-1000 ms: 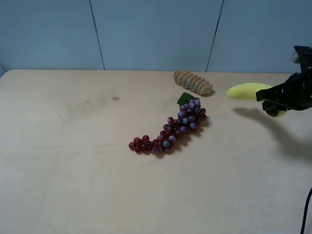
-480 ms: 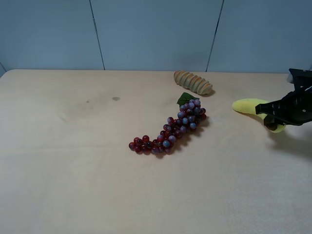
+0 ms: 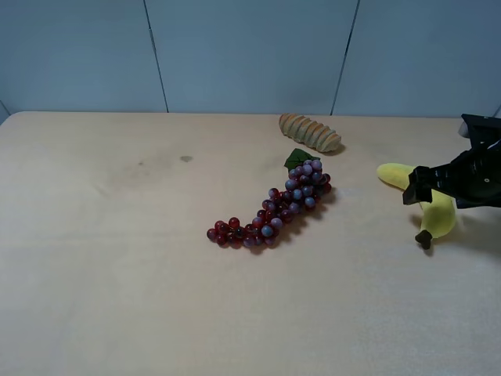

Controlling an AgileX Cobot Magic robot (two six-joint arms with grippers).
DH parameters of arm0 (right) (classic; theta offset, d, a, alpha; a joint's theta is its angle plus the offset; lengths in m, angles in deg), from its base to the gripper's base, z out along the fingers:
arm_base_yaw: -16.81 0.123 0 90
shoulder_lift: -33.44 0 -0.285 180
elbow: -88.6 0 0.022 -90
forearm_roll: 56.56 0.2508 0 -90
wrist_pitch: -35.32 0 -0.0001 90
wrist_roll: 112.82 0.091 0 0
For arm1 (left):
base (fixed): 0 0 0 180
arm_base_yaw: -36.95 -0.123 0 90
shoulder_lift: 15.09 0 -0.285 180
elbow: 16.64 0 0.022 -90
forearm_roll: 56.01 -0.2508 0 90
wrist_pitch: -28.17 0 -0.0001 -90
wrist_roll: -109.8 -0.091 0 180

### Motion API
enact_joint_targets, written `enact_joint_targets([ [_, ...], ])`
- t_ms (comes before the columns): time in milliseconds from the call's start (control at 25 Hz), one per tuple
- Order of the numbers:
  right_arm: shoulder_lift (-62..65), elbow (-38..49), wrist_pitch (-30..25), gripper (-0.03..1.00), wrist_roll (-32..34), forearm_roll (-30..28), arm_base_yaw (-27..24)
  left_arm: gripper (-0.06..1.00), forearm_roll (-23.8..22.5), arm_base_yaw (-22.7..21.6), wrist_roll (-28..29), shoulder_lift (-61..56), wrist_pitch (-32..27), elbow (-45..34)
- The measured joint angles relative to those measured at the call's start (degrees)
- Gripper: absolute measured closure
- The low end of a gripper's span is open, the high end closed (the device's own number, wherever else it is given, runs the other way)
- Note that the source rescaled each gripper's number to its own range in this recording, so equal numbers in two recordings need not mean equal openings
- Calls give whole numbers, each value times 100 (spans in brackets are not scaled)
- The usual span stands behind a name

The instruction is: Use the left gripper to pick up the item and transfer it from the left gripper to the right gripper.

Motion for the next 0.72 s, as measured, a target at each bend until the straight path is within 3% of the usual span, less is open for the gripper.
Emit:
enact_joint_targets([
  [360, 763, -19, -934, -2, 153, 0, 0, -3, 0, 0, 0, 0, 0, 0],
  [720, 2552, -19, -2676, -2, 278, 0, 0, -3, 0, 0, 0, 0, 0, 0],
])
